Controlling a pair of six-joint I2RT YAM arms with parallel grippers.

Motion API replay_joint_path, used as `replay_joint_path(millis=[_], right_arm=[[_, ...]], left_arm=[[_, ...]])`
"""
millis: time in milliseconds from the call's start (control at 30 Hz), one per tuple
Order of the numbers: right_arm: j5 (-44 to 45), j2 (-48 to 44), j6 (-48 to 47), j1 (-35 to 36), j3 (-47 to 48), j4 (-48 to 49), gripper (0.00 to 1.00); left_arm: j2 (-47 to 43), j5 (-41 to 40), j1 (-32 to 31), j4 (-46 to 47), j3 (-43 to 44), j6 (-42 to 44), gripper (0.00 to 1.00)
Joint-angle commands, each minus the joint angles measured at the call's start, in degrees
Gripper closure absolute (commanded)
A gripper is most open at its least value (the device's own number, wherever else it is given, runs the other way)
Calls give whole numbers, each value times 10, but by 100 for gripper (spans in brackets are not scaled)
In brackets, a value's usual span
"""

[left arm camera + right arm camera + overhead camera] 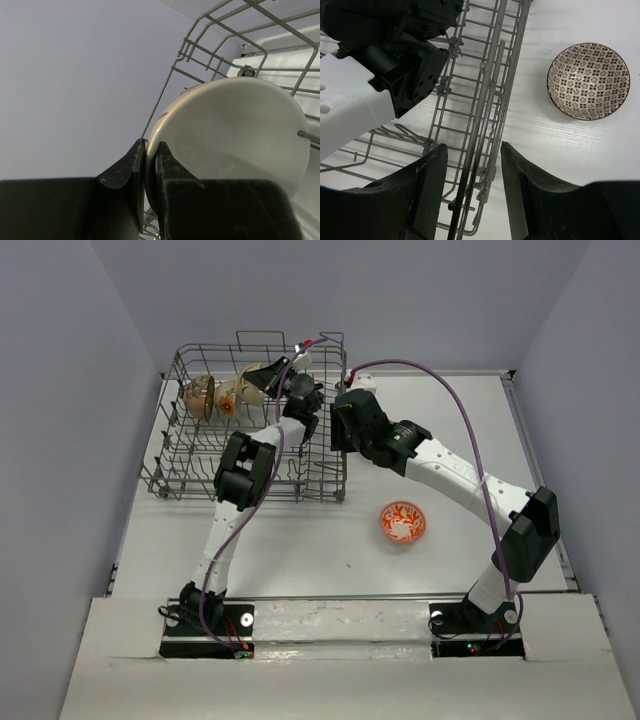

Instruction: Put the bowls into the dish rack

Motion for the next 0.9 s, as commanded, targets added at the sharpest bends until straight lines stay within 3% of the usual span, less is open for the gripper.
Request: replay_joint_path(millis=[0,200,600,667,700,733,867], right_arm=[[1,-29,-7,2,0,24,47],[1,-30,-7,2,0,24,47],[2,-31,-8,2,-1,23,47],[2,-32,-7,2,-1,23,47],[2,-32,-8,2,-1,23,47],[2,-32,-7,2,-1,23,47],[4,-34,-8,2,-1,22,47]], left_arm=[[10,-16,-9,42,-5,8,86],[28,-19,-16,51,-9,12,73],[50,-26,-21,114,-15,51,55],[46,-26,-21,116,-17,50,45],[44,-25,-21,116,-19,49,45],[40,-26,-21,116,-20,48,37],[25,-30,-22,110,-28,37,20]])
